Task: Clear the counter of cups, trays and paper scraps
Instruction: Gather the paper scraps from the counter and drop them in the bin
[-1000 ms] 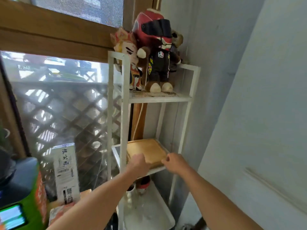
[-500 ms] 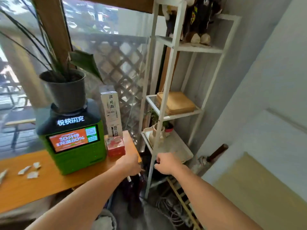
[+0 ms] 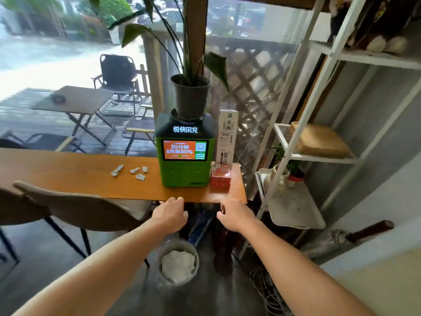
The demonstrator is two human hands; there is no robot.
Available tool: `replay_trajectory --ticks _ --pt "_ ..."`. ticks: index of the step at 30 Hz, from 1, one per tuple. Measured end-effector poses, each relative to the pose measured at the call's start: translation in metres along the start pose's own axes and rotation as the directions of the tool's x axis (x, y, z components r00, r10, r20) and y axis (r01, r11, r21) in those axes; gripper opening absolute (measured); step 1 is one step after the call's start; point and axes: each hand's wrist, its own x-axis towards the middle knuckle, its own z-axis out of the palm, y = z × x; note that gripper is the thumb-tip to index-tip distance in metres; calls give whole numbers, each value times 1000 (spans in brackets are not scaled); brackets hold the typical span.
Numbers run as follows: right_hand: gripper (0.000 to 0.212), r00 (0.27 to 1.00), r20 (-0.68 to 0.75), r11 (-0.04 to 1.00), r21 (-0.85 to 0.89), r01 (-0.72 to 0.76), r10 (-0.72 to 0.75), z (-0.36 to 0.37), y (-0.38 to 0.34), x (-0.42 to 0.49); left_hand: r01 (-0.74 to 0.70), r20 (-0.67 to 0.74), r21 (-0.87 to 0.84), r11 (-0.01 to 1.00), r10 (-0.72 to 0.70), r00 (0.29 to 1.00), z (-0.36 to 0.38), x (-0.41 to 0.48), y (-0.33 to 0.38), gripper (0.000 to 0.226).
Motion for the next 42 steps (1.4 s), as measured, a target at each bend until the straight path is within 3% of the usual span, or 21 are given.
replay_trajectory --ticks 10,15,20,27,35,42 --pt "22 976 141 982 -73 175 -164 74 -84 -6 229 -22 -50 972 -230 973 5 -91 -110 33" --pt "29 972 121 974 -84 211 -200 78 -146 17 221 -53 -134 966 -229 972 -15 -100 -162 19" --pt "32 980 96 978 -97 185 -176 98 -211 36 202 -100 -140 969 -217 971 -48 -93 -224 22" --pt "23 991 78 993 -42 110 -106 122 -279 61 119 -106 -162 980 -137 985 -78 -57 -283 23" --pt "24 994 105 1000 21 -24 21 118 -287 131 -30 -71 -141 990 20 997 -88 40 -291 21" --pt "32 987 136 996 23 -88 84 100 -281 236 26 45 -91 996 -22 999 -95 131 -312 22"
